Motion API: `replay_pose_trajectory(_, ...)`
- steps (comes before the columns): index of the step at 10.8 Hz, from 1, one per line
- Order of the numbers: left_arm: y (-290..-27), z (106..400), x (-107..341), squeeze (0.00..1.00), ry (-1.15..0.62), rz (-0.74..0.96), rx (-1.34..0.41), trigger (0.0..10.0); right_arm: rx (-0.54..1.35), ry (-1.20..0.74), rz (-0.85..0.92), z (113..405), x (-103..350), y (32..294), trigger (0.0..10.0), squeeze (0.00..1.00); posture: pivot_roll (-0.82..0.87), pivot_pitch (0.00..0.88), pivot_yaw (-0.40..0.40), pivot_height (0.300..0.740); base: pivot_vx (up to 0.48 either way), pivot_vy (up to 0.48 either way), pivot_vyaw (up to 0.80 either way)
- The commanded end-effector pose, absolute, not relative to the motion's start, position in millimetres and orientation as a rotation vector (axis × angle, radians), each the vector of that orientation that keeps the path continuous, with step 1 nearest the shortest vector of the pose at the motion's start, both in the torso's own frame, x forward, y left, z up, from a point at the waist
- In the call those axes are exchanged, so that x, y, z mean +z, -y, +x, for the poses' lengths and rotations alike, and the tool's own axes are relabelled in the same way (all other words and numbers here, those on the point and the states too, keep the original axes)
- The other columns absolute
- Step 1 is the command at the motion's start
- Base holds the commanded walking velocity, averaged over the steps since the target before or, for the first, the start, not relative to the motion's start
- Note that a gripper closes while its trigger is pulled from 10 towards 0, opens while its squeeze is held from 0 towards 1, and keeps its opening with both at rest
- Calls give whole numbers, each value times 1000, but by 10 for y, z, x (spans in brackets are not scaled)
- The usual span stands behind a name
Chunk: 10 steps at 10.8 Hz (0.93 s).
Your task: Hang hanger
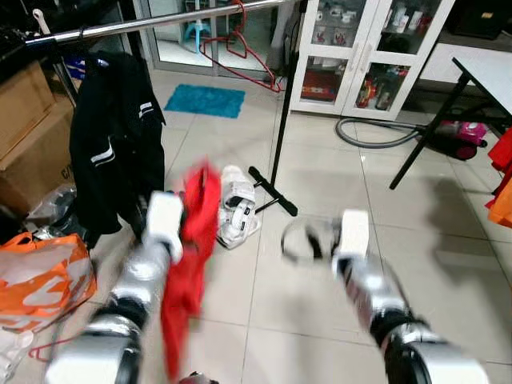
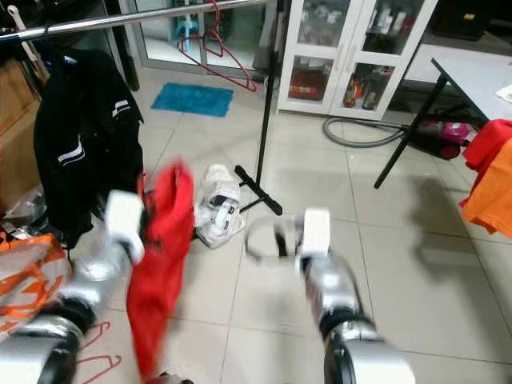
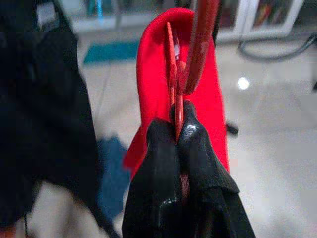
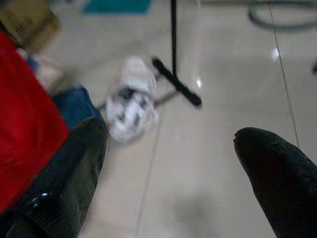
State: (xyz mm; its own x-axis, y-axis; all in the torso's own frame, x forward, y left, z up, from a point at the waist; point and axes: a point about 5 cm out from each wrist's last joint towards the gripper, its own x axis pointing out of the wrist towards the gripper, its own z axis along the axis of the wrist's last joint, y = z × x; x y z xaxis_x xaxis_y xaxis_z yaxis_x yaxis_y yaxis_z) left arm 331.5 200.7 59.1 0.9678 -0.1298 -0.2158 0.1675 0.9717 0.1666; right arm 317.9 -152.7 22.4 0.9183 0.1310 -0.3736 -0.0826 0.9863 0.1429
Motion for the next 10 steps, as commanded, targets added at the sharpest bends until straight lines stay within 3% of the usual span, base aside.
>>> replay_pose_trajectory(1,-2002,3388,757,0,-132,212,-203,10000,120,-357,126,3221,295,1597,10000,0,51,0,-12,740,0,0,0)
replay_pose_trajectory(5,-2129,3410,1036,0,-73,299,-461,10000,385,-314,12,3264,470,1696,10000,0,27,0,-13,740,0,0,0)
replay_pose_trajectory(8,-2110,3308,1212,0,-74,307,-795,10000,629,-294,-50,3307,716,1732,10000,0,16,0,-13,740,0,0,0)
replay_pose_trajectory(10,-2140,3330,1438,0,-28,297,-830,10000,740,-238,-61,3341,975,1655,10000,0,8,0,-16,740,0,0,0)
